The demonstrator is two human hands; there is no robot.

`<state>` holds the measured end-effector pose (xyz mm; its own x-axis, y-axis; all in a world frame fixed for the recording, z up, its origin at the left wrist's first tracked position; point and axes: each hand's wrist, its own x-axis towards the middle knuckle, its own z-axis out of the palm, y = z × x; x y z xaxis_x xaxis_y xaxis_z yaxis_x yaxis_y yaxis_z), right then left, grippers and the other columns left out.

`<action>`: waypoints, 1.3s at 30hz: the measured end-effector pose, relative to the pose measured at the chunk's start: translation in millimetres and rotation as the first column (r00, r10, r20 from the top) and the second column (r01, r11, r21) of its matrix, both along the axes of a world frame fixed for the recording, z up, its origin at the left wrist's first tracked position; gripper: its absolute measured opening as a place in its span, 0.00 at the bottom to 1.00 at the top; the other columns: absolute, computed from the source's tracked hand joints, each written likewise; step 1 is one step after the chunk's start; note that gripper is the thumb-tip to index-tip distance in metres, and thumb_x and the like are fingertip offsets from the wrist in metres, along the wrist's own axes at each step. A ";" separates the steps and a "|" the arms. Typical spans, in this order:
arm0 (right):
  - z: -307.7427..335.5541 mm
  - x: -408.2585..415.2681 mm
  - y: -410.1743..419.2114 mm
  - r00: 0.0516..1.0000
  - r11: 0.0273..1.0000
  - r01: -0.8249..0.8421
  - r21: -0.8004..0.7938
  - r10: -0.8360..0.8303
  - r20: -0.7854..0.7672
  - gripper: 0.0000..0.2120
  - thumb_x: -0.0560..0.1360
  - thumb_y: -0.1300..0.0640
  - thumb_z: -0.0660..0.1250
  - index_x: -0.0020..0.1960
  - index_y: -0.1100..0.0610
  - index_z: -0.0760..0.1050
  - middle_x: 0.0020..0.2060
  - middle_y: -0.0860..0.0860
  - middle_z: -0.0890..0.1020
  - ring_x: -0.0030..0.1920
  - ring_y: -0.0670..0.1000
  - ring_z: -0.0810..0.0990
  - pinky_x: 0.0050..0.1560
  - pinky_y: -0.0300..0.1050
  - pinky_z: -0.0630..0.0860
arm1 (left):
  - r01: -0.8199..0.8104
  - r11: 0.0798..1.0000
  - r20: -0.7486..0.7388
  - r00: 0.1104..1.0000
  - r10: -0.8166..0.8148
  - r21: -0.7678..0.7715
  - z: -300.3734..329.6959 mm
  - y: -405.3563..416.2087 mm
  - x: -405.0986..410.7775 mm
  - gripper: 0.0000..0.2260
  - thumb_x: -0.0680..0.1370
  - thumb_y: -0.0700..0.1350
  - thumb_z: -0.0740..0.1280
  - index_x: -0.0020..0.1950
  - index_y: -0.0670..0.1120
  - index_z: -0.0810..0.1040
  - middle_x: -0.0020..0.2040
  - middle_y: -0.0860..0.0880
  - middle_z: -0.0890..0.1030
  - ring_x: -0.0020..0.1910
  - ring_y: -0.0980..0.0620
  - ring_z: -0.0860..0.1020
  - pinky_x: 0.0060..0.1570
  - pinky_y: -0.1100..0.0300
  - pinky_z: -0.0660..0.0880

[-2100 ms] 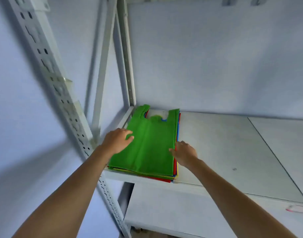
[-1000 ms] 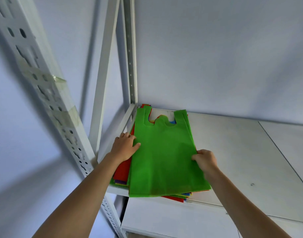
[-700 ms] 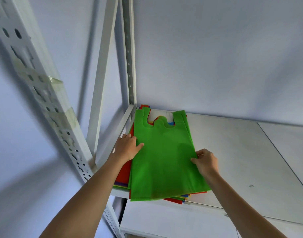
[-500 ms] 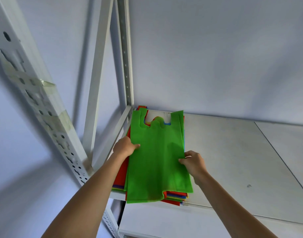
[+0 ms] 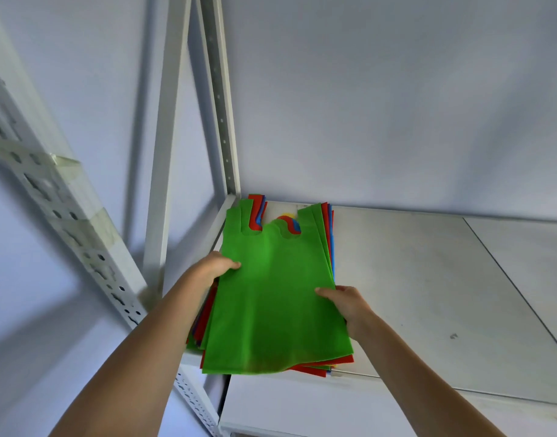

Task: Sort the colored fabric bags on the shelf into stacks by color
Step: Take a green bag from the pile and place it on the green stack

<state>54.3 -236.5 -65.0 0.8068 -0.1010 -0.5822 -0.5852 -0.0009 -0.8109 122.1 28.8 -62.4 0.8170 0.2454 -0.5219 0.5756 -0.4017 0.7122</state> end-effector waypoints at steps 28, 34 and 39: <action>-14.8 -6.4 -10.3 0.955 0.811 -0.142 -0.568 0.263 0.137 0.16 0.80 0.50 0.59 0.48 0.62 0.76 0.41 0.58 0.79 0.43 0.56 0.78 0.46 0.49 0.75 | 0.057 0.998 0.249 0.967 -0.058 0.010 -20.9 -11.6 -13.1 0.17 0.82 0.40 0.54 0.71 0.44 0.67 0.50 0.48 0.76 0.50 0.47 0.75 0.56 0.54 0.72; -13.1 -9.7 -7.4 0.926 0.683 -0.093 -0.725 0.326 0.188 0.21 0.75 0.57 0.66 0.67 0.58 0.70 0.57 0.57 0.78 0.55 0.56 0.78 0.51 0.44 0.74 | 0.008 0.962 0.338 0.936 -0.104 0.274 -17.3 -10.5 -15.3 0.19 0.81 0.40 0.59 0.72 0.43 0.65 0.65 0.42 0.75 0.45 0.47 0.77 0.41 0.58 0.73; -13.3 -11.0 6.6 0.870 0.468 -0.095 -0.879 0.468 0.155 0.17 0.76 0.57 0.66 0.63 0.60 0.73 0.59 0.55 0.73 0.58 0.55 0.73 0.58 0.47 0.74 | -0.011 0.863 0.367 0.908 -0.203 0.506 -12.4 -9.4 -5.0 0.24 0.81 0.39 0.60 0.76 0.44 0.60 0.69 0.39 0.72 0.58 0.39 0.78 0.51 0.48 0.77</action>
